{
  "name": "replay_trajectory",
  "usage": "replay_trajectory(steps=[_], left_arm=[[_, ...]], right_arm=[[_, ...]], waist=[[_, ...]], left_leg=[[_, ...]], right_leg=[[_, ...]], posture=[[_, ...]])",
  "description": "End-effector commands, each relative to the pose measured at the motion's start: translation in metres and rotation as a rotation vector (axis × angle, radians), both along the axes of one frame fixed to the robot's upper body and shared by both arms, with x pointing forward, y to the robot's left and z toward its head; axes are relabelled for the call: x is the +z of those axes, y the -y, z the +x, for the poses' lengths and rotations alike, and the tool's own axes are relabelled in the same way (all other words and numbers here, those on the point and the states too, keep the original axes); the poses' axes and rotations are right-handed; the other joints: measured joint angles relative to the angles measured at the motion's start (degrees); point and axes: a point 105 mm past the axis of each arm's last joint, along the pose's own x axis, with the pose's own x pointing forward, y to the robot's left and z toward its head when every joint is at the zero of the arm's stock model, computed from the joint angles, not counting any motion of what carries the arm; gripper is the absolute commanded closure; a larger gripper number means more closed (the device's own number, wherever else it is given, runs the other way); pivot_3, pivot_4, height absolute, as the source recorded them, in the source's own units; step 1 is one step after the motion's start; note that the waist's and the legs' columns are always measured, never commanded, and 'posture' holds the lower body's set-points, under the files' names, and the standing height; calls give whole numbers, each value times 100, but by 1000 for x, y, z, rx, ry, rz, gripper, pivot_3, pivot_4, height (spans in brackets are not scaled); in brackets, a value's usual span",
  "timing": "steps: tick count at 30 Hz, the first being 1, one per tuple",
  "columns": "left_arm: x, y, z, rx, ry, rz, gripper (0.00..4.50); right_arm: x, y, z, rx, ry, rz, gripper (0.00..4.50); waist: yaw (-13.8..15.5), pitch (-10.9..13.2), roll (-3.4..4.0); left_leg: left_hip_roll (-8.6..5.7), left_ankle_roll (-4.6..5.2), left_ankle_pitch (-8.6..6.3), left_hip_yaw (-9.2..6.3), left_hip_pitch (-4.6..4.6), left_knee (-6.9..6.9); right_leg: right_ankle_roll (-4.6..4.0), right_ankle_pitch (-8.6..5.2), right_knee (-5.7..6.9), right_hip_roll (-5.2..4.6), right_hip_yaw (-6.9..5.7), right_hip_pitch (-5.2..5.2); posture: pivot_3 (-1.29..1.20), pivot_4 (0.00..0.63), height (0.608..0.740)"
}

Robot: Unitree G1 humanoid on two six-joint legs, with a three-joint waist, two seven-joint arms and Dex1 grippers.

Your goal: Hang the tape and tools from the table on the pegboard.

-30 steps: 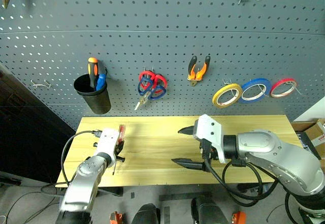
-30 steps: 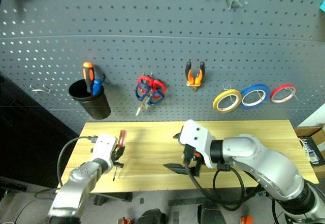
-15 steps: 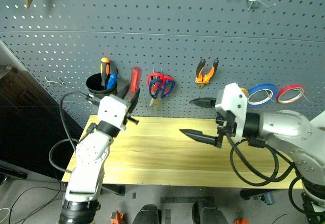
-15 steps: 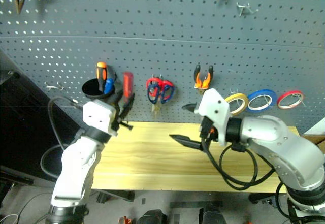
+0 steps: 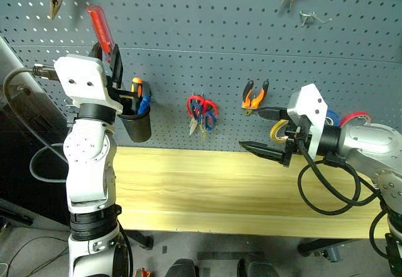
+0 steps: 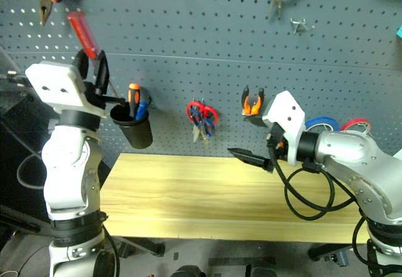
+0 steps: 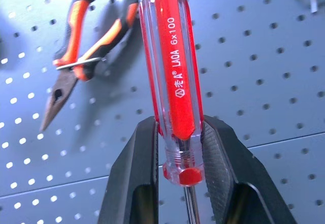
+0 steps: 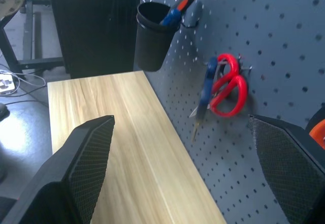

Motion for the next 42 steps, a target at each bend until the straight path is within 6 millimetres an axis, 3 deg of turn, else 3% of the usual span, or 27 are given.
replay_trajectory(steps=[1, 13, 18, 22, 27, 34, 38, 42], left_arm=[[1, -11, 6, 35, 23, 7, 3662], [-45, -7, 42, 0, -87, -40, 3662], [-49, -7, 43, 5, -91, -26, 3662], [-51, -6, 46, -3, -98, -21, 3662], [-57, -7, 46, -11, -118, -30, 3662], [-57, -8, 42, 1, -116, -45, 1560], [-46, -4, 33, -16, -86, -42, 389], [-30, 29, 19, -169, -68, -26, 389]], right_arm=[[12, -5, -1, 5, 57, 31, 0], [14, -22, -6, 34, 53, 104, 0], [5, -30, -12, 51, -51, 219, 0], [-16, -37, -8, 18, -97, 224, 0], [-18, -45, -5, 20, -87, 227, 0], [-19, -50, -5, 32, -72, 216, 0], [-19, -49, -5, 29, -64, 219, 0], [-19, -40, -6, 9, -67, 231, 0]], waist=[[3, -51, 0], [-60, -209, -31], [-75, -223, -34], [-76, -239, -33], [-81, -271, -31], [-82, -307, -32], [-80, -319, -32], [-77, -320, -33]], left_leg=[[-1, -1, 1, 0, 1, 0], [-54, -4, 2, -13, 6, 3], [-51, -4, 2, -16, 7, 4], [-56, -4, 2, -15, 7, 9], [-56, -4, 3, -15, 11, 14], [-58, -3, 2, -15, 11, 22], [-58, -3, 2, -16, 12, 23], [-58, -2, 2, -18, 11, 30]], right_leg=[[0, 0, 1, 0, 0, 1], [-1, 1, 4, -11, 8, 3], [-1, 1, 8, -10, 8, 2], [0, 2, 11, -13, 10, 2], [1, 2, 21, -11, 11, 3], [1, 2, 26, -11, 12, 4], [1, 2, 28, -11, 12, 4], [1, 2, 33, -11, 12, 6]], posture=[[93, 20, 740], [51, 17, 740], [43, 17, 740], [38, 15, 740], [36, 13, 740], [43, 13, 740], [51, 16, 740], [68, 20, 740]])
